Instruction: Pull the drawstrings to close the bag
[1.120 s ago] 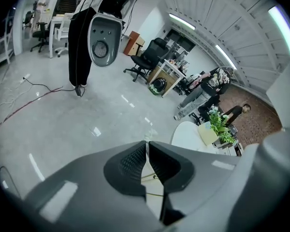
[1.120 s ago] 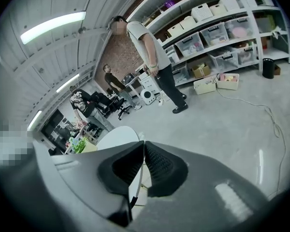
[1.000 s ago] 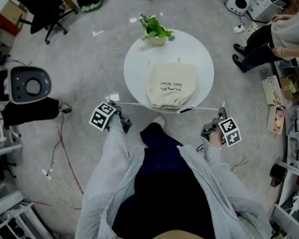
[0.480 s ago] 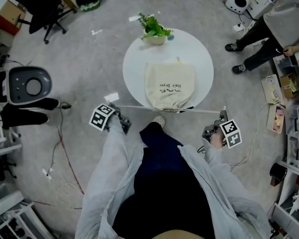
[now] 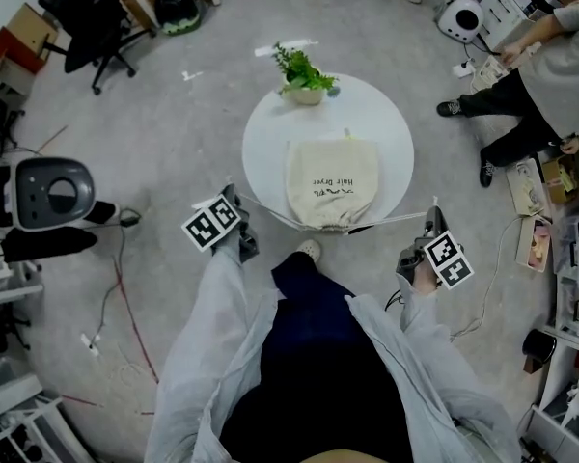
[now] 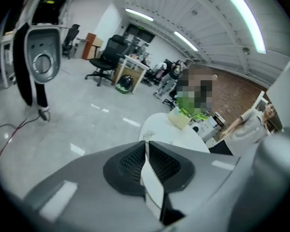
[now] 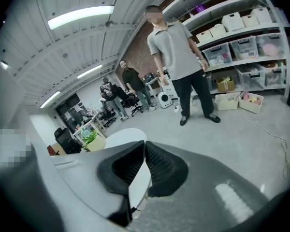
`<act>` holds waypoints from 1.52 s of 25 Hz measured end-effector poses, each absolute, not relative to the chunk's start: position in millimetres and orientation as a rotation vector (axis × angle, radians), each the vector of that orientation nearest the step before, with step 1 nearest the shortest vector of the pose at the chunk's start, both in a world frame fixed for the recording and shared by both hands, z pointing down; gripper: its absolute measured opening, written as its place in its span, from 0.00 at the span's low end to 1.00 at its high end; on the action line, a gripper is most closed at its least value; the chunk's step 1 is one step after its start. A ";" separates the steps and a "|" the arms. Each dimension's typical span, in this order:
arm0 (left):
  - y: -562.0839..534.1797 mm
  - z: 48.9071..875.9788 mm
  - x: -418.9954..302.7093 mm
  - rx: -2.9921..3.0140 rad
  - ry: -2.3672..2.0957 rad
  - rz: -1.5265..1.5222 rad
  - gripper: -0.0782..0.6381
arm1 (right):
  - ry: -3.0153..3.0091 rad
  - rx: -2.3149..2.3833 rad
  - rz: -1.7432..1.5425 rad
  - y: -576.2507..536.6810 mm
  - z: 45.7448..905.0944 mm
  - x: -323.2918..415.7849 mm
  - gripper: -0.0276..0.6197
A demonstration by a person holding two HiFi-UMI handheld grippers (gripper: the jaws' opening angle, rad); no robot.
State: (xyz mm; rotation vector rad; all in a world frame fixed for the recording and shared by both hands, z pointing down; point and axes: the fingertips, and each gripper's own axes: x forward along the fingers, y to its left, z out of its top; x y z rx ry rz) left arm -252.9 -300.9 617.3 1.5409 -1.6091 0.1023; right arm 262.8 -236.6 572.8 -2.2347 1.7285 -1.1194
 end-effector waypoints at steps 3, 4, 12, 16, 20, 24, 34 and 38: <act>-324.5 591.4 -221.8 1.701 -1.526 0.121 0.16 | 1.883 -2.137 -1.084 -263.7 554.8 238.4 0.07; -331.2 585.0 -211.2 1.738 -1.493 0.116 0.16 | 1.946 -2.097 -1.079 -272.9 550.4 227.6 0.07; -350.1 578.2 -121.9 1.942 -1.246 0.277 0.17 | 2.392 -1.816 -1.123 -318.9 542.7 139.3 0.07; -344.9 586.7 -82.0 2.001 -1.087 0.358 0.17 | 2.542 -1.751 -1.215 -323.9 560.2 99.0 0.07; -340.4 591.8 -61.2 2.030 -0.986 0.423 0.27 | 2.651 -1.727 -1.281 -322.0 572.9 73.4 0.29; -340.3 584.7 -54.2 2.041 -0.918 0.364 0.52 | 2.561 -1.655 -1.322 -325.7 567.4 72.5 0.55; -338.6 562.5 -74.1 2.023 -0.961 0.227 0.64 | 2.373 -1.599 -1.336 -325.8 547.5 86.3 0.62; -329.2 546.8 -83.0 2.016 -0.967 0.146 0.63 | 2.399 -1.532 -1.282 -314.2 531.0 83.3 0.62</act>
